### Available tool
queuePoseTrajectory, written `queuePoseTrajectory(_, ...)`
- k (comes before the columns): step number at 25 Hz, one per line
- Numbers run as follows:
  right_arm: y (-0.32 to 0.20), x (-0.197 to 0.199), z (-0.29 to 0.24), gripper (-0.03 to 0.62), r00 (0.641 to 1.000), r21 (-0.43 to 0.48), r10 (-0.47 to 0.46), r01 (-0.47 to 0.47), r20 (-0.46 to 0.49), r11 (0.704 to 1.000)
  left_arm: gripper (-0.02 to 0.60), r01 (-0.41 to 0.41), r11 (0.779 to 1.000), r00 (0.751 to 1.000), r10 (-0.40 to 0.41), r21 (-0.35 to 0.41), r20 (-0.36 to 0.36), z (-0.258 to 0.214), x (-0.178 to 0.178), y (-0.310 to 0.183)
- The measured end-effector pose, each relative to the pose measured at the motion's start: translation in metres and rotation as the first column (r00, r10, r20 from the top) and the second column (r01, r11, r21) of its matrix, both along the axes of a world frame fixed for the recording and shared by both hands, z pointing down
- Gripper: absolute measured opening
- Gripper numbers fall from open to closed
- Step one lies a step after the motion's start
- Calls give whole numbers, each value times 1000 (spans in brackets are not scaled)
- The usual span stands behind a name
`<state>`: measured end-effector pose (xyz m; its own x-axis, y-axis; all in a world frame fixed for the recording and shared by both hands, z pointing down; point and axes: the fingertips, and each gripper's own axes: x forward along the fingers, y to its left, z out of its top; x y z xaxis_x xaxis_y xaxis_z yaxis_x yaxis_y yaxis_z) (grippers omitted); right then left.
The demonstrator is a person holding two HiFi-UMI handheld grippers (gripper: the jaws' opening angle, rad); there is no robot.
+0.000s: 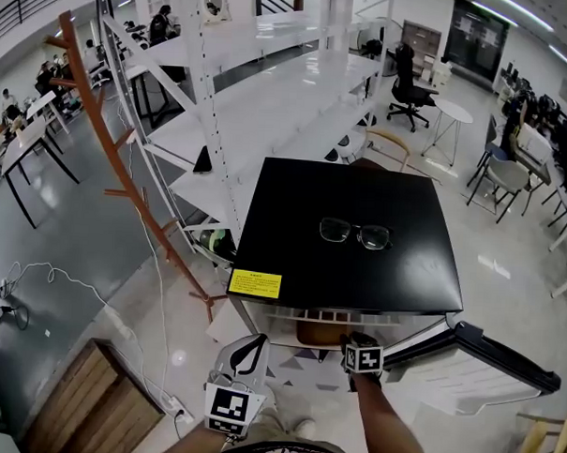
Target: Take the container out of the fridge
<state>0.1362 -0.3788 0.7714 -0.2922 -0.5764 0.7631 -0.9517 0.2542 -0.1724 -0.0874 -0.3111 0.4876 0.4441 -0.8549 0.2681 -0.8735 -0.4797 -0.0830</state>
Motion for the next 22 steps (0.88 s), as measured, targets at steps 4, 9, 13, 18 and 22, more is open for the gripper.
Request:
queuePoseTrajectory(4, 5, 2, 7, 152, 1000, -26, 8, -8, -18, 1000, 0, 2, 1000, 1000, -2, -18, -6, 4, 0, 4)
queuePoseTrajectory(9, 6, 2, 16, 88, 998, -55, 21, -25, -59, 998, 2, -12, 1000, 1000, 12, -21, 1, 5, 2, 2)
queuePoseTrajectory(13, 11, 7, 26, 64, 997, -78, 70, -71, -11, 994, 2, -18, 999, 1000, 18, -27, 2, 6, 3, -1)
queuePoseTrajectory(18, 16, 10, 14, 40, 993, -62, 112, -109, 35, 992, 2, -21, 999, 1000, 21, -41, -4, 11, 4, -2)
queuePoseTrajectory(22, 18, 17, -3, 40, 975, -62, 174, -167, 141, 984, 2, -27, 999, 1000, 26, -46, -6, 15, 6, -5)
